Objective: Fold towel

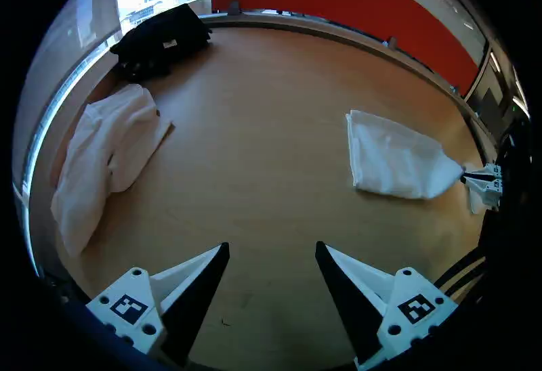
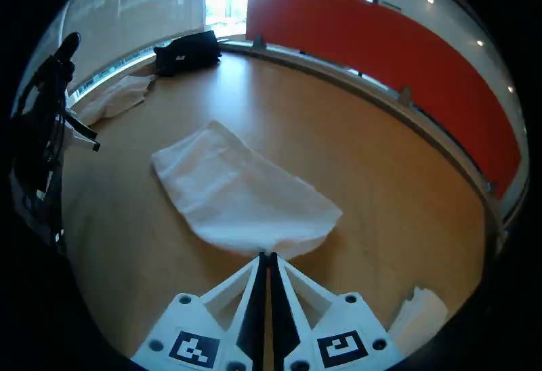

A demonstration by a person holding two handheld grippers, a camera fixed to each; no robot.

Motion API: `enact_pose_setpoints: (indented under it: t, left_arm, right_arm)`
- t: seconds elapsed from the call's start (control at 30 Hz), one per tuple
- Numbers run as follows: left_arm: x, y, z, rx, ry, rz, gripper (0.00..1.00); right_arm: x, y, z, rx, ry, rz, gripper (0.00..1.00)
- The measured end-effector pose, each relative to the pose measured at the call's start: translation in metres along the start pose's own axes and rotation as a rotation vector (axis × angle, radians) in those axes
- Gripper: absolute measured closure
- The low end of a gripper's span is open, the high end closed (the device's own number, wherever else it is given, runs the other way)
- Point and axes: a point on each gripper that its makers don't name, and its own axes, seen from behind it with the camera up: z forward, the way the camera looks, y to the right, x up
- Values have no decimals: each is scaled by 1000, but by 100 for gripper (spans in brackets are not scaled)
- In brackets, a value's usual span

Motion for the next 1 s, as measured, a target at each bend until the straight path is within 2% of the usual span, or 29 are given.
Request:
enact_pose_setpoints:
  t: [0.23,0.57,1.0]
  left_arm:
    - [4,2,-2,-5,7,-3,6]
    - [6,7,-2,-15,11,-2,6]
    - [5,5,-6,-15,16,-14,6]
  right_arm:
    - [47,-2,-6,6,62,-83,97]
    - [104,-9,-11,21,139,-169,97]
    - [129,-22,-5,56,153,-252,97]
